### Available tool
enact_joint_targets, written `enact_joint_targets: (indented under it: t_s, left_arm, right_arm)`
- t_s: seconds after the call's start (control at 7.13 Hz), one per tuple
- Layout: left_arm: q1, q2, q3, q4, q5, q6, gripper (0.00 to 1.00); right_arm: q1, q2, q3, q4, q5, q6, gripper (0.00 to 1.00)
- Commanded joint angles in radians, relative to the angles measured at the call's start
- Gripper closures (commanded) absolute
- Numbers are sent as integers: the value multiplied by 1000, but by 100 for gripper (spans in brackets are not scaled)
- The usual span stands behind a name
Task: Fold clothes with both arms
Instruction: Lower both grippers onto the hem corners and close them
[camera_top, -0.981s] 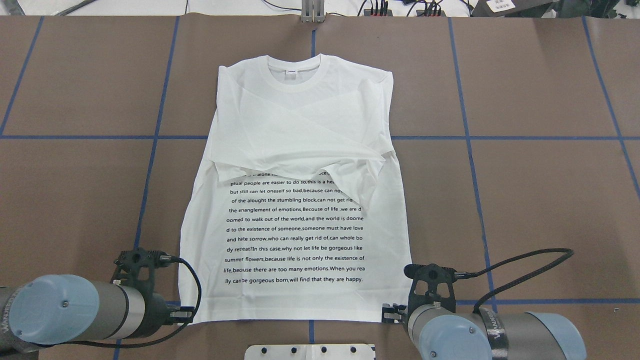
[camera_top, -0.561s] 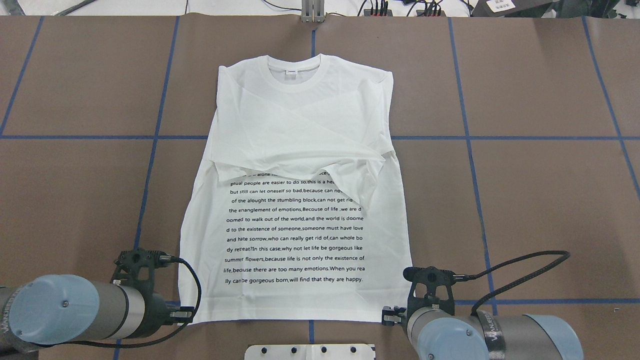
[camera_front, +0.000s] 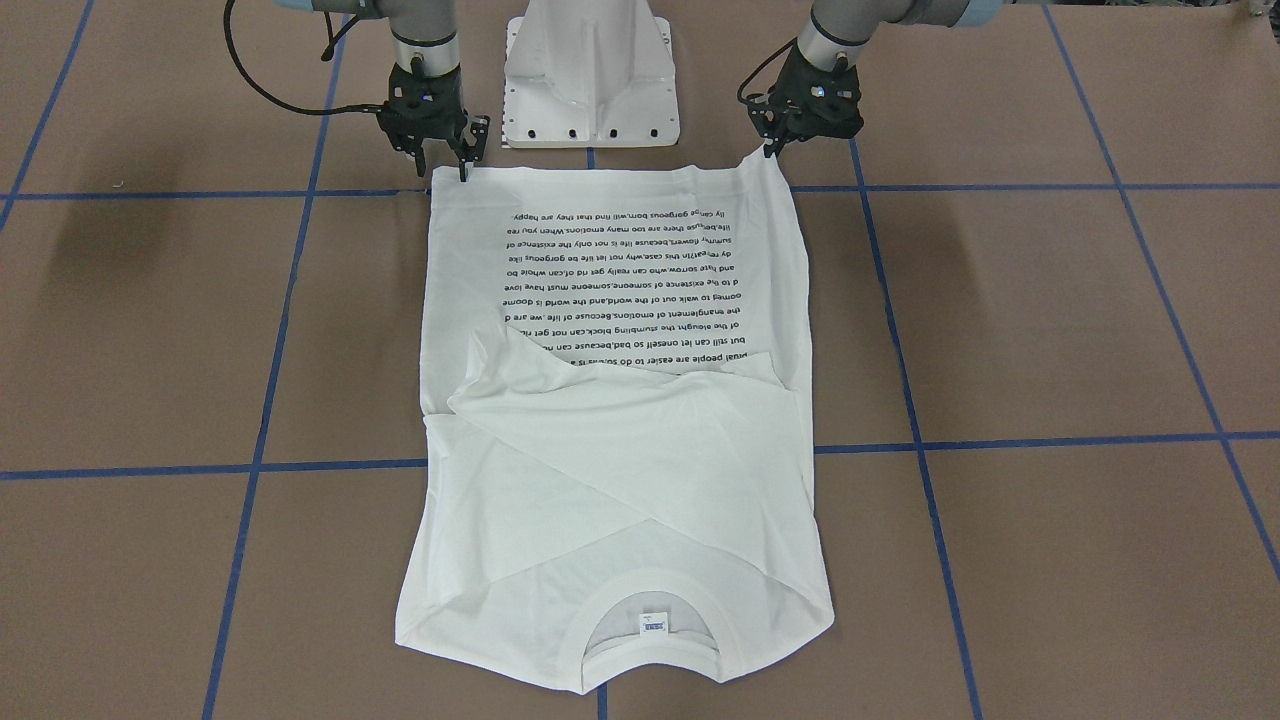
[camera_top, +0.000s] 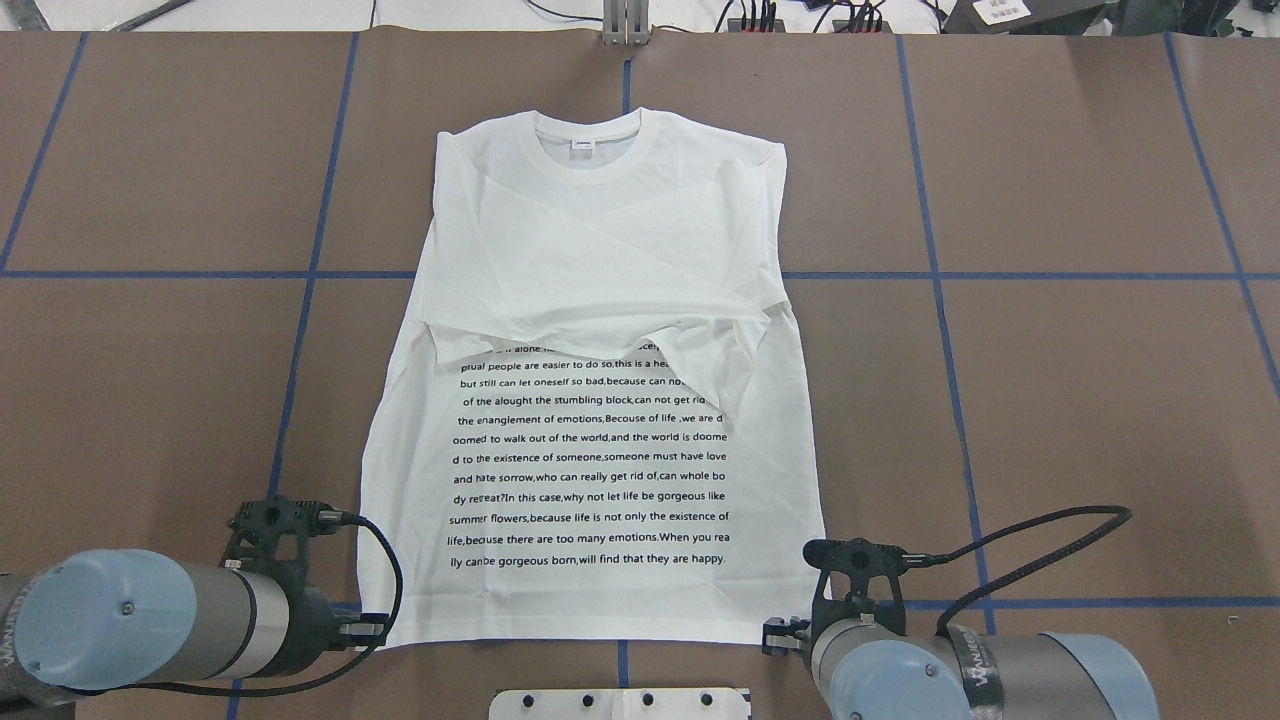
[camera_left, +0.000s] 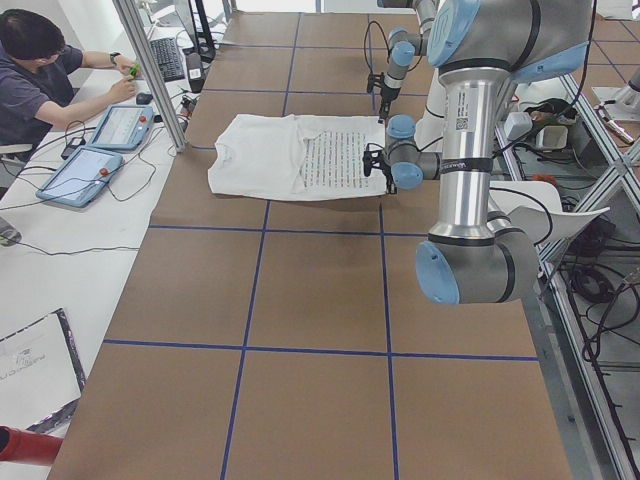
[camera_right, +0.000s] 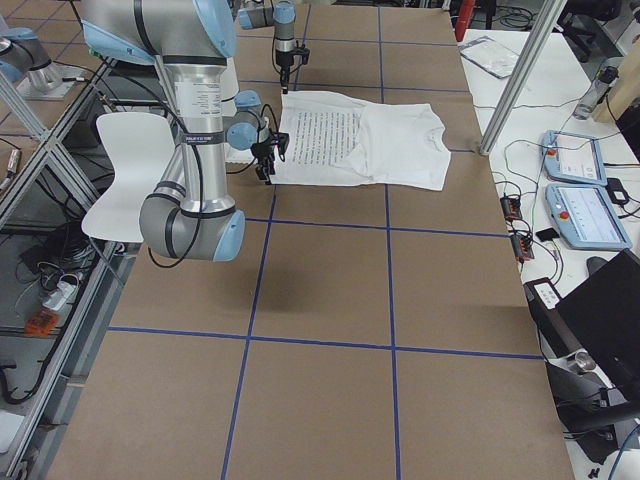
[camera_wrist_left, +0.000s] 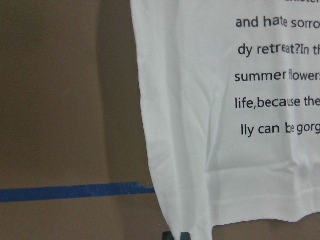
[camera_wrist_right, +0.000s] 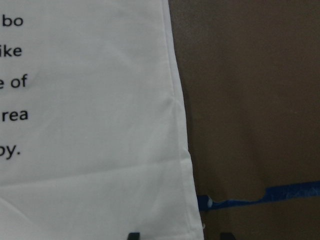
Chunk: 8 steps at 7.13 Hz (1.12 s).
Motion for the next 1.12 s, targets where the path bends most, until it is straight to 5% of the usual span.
enact_joint_targets:
  t_s: [0.0,0.14,0.7,0.98]
  left_arm:
    - [0,0,-1,0,0,0,100]
    - [0,0,-1,0,0,0,100]
    - [0,-1,-15,0,-2,2,100]
    - [-15,0,-122,79,-105,8,100]
  right_arm:
    - [-1,5,2,0,0,0,80]
    - [-1,5,0,0,0,2,100]
    - [28,12,75,-17,20,0,100]
    - [119,9,225,-209,150,-8,100]
